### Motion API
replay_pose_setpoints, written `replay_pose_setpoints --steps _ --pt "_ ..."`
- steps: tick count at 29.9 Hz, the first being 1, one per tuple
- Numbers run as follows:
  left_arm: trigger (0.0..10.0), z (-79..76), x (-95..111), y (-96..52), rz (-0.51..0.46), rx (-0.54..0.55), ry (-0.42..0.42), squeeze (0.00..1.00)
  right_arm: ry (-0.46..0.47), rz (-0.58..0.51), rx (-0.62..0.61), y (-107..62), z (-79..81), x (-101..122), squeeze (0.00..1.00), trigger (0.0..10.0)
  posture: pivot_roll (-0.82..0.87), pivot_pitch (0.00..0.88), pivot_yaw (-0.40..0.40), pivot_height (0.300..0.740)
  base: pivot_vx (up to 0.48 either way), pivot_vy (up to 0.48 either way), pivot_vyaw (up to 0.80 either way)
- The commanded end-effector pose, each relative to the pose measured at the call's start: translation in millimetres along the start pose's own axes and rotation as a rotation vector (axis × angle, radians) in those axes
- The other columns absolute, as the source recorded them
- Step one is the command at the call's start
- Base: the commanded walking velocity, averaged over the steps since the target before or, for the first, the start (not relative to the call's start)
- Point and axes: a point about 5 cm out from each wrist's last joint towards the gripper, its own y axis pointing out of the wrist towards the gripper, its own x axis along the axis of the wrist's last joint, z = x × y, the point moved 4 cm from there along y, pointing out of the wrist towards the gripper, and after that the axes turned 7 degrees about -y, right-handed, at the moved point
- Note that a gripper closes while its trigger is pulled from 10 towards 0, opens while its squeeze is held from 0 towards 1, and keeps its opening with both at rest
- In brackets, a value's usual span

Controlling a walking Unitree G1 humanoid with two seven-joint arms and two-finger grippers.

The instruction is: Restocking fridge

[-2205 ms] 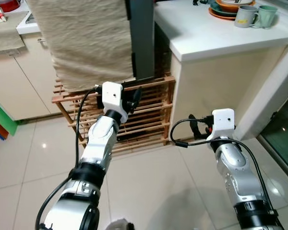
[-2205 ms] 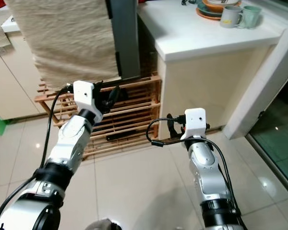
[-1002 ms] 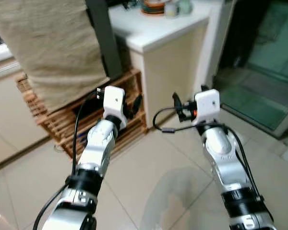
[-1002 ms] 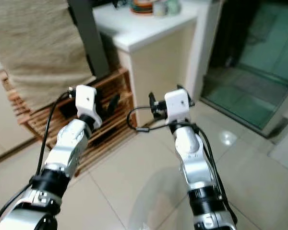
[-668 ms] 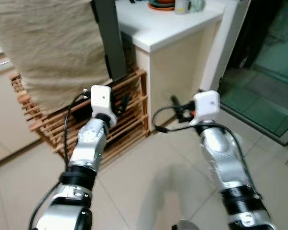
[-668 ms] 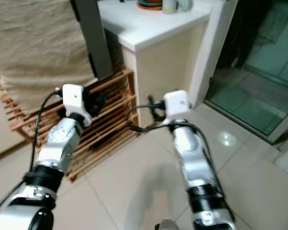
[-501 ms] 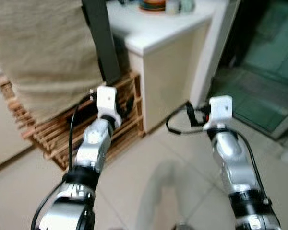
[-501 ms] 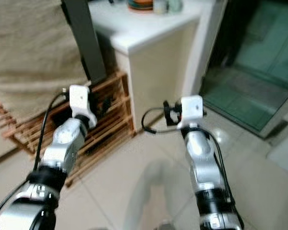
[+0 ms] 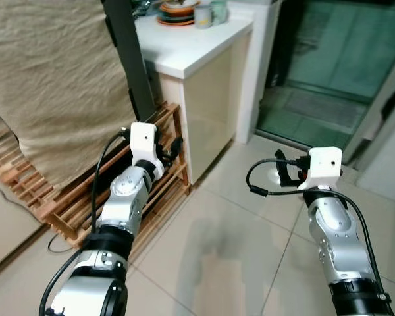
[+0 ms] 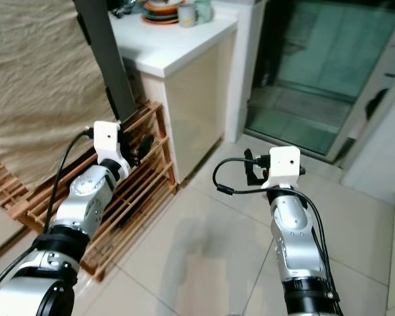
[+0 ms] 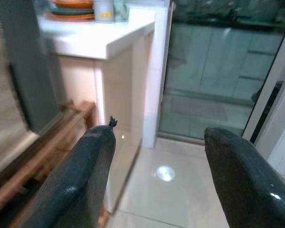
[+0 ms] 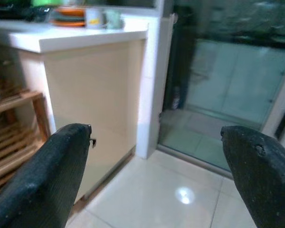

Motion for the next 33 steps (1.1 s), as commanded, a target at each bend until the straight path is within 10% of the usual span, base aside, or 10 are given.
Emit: replay_pose_setpoints --steps 1,11,19,28,32,33 --pt "10.0 6.7 1.9 -0.2 -0.004 0.027 0.01 0.0 0.012 -0.019 -0.005 -0.2 -0.3 4.4 0.0 10.0 -0.11 0.0 0.095 0.74 0.0 0.476 -0.71" --pt "10.0 10.7 39.5 -20.6 -0.212 -0.004 0.031 0.0 0.072 -0.123 -0.149 -9.1 -27.1 18.8 0.0 10.0 -0.08 0.0 0.082 0.74 0.0 0.465 -0.7" --pt "10.0 1.2 51.5 -26.3 -0.274 -0.052 -0.015 0.0 0.062 -0.107 -0.09 -3.2 -8.9 16.0 0.0 10.0 -0.07 0.0 0.088 0.74 0.0 0.463 -0.67" --pt "10.0 -7.3 36.2 -50.6 -0.225 -0.082 0.141 0.0 0.056 -0.087 -0.049 -4.1 -1.3 10.7 0.0 10.0 -0.05 0.0 0.057 0.74 -0.125 0.417 0.0" --pt "10.0 -1.4 30.4 -44.1 -0.193 -0.014 0.084 0.0 0.03 -0.069 -0.063 -0.4 -4.2 8.2 0.0 10.0 -0.04 0.0 0.044 0.74 -0.201 0.135 0.0" --pt "10.0 -2.2 30.6 -43.4 -0.193 -0.012 0.078 1.0 0.02 -0.066 -0.077 0.5 -6.5 8.1 0.0 10.0 -0.04 0.0 0.042 0.74 0.0 0.0 0.0"
